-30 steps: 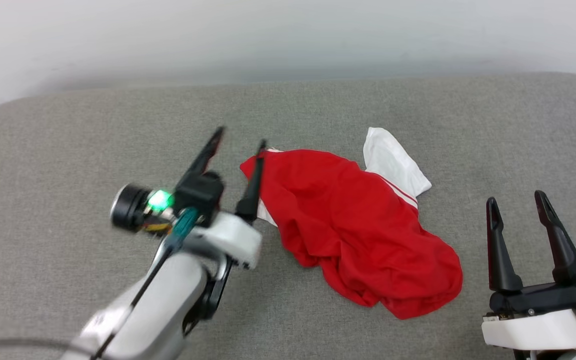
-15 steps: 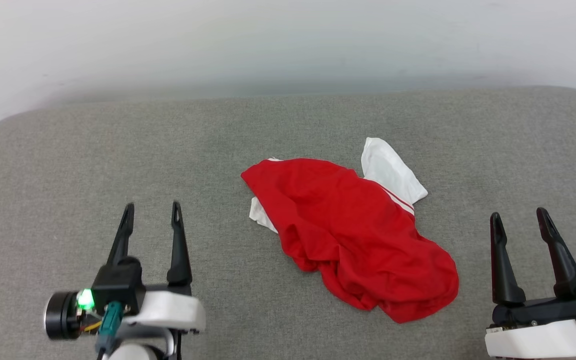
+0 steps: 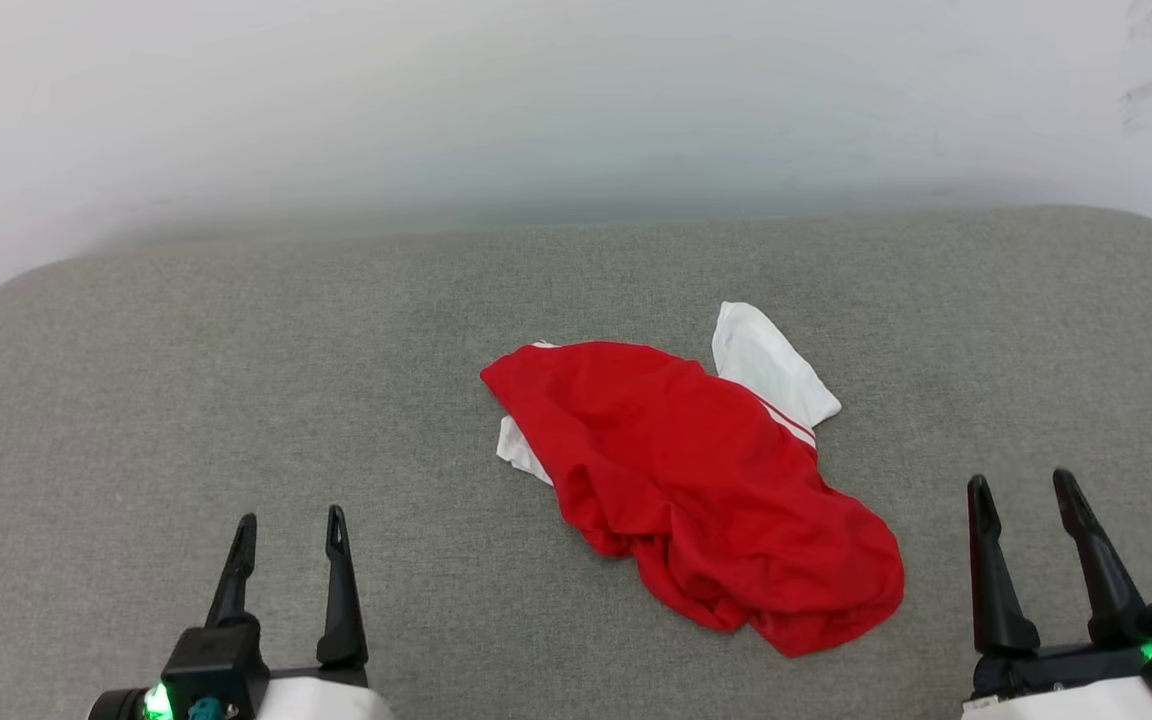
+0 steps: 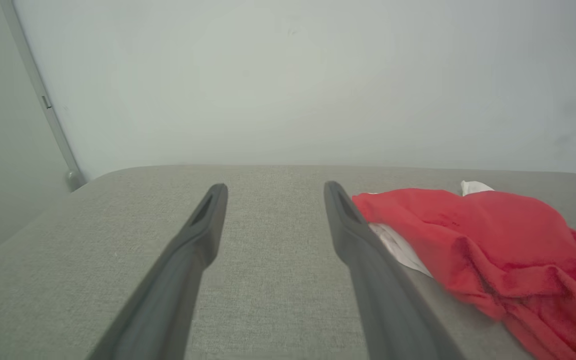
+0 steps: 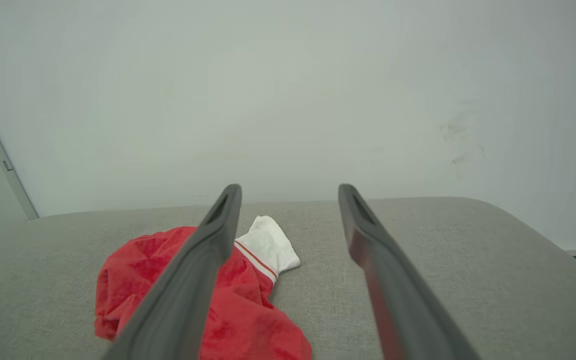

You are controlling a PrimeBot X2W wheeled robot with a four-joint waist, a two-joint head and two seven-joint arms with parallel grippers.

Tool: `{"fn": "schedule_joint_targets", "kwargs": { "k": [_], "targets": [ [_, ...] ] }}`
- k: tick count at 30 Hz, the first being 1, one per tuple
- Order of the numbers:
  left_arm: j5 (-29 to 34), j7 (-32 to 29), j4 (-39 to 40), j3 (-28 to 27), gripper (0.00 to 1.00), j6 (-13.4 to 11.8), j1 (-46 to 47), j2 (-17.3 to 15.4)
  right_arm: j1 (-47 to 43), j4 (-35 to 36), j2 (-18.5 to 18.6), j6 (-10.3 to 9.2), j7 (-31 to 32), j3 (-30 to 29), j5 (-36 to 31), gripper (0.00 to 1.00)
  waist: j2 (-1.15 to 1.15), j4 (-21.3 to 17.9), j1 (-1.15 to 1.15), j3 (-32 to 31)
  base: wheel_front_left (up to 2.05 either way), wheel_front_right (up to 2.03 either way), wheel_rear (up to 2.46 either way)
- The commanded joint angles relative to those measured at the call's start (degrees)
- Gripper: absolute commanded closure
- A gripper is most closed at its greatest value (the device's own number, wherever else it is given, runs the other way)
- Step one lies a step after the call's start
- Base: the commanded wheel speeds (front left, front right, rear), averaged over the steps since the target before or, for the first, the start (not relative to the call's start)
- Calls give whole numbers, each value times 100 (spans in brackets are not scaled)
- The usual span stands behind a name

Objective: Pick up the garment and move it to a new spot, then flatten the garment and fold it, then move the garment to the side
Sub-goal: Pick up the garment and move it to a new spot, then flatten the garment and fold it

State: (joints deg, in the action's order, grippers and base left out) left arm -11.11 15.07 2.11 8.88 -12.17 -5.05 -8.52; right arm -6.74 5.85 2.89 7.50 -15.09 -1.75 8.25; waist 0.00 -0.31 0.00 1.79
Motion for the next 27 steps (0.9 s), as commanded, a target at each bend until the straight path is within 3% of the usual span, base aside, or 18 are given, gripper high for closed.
{"fn": "schedule_joint_targets", "kwargs": {
  "k": [1, 12, 27],
  "targets": [
    [96, 14, -11, -111, 0, 115, -117, 68, -110, -21, -3, -2, -12, 7, 32, 0, 0, 5, 0, -35, 0, 0, 0],
    [460, 14, -141, -626, 0, 709, -410, 435, -269, -59, -3, -2, -12, 6, 73, 0, 0, 51, 0, -74, 0, 0, 0],
    [625, 14, -261, -858, 0, 958, -394, 555, -271, -60, -3, -2, -12, 18, 88, 0, 0, 62, 0, -77, 0, 0, 0]
  ]
}}
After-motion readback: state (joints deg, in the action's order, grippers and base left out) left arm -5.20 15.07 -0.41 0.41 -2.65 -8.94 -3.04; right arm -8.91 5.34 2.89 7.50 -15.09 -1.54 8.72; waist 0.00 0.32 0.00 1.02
